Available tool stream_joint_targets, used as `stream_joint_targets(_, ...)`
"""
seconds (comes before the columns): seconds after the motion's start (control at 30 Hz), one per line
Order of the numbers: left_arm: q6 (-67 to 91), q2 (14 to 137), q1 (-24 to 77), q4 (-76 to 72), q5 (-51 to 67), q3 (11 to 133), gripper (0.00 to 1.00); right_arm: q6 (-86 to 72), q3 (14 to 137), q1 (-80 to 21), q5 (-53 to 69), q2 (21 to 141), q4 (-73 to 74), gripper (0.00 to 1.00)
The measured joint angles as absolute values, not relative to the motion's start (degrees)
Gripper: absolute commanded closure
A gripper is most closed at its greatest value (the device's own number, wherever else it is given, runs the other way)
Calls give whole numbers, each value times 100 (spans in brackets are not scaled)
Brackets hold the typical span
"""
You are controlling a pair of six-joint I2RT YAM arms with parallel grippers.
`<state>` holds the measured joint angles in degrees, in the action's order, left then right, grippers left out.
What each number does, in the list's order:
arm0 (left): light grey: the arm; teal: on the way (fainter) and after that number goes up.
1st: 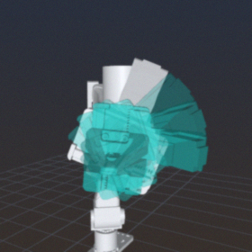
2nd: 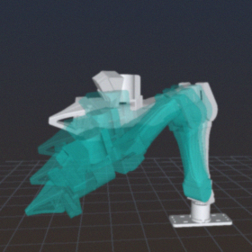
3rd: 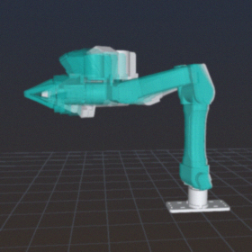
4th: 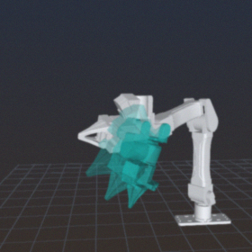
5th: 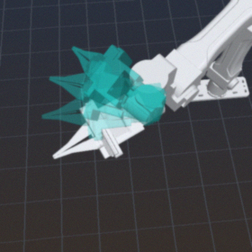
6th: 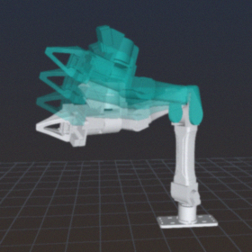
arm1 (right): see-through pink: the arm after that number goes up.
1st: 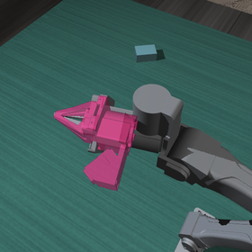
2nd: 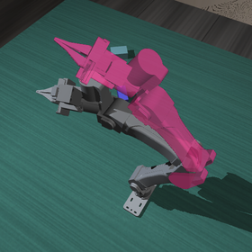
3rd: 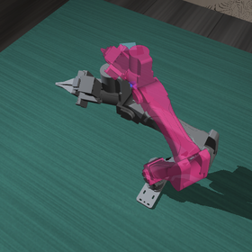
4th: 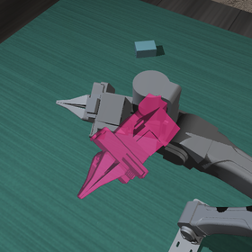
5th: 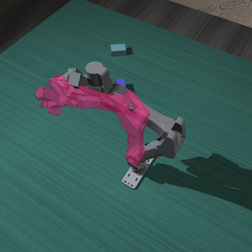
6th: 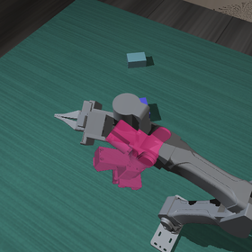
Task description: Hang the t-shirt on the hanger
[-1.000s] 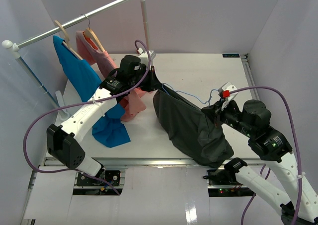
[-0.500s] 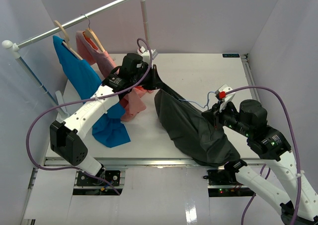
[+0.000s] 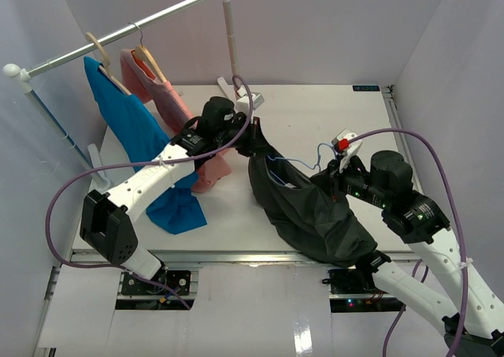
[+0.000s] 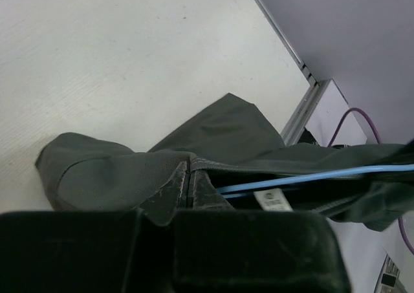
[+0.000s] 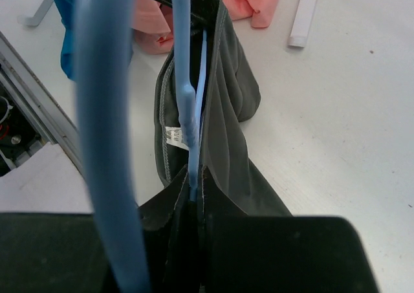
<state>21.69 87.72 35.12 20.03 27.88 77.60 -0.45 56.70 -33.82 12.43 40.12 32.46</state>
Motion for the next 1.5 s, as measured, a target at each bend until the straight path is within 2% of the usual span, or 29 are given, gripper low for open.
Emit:
stream_joint_targets(0.3,2240,8748,4113,1805,2675,7995,100,-96,5324,-3382,1365,4165,3050,92)
stream_joint_targets(0.33,2263,8737,4139,1785,2680,8020,97,-99,5304,-3382,1365,4169,3007,92)
stream_joint_targets(0.37,2307,8717,4161,1755,2741,8026,94,-96,5298,-3382,1363,4191,2962,92)
stream_joint_targets(0.53,2471,8280,4213,1544,3050,7636,51,-19,5358,-3382,1407,4477,2742,92)
stream_joint_targets(0.63,2324,7858,4213,1621,3050,7534,43,69,5363,-3382,1544,4626,2637,92)
stream_joint_targets(0.83,1335,7108,4211,2095,2427,7760,43,67,4996,-3382,1950,4263,2264,92)
stream_joint_targets(1.0,183,6584,4200,2653,2023,7775,47,-24,4827,-3382,2388,3922,2209,92)
stream_joint_targets(1.23,-1364,6487,4200,3884,2328,7966,51,-145,5012,-3382,3009,3690,2326,92)
stream_joint_targets(1.5,-2732,6432,4198,4934,3241,8225,48,-176,5393,-3382,3547,3581,2540,92)
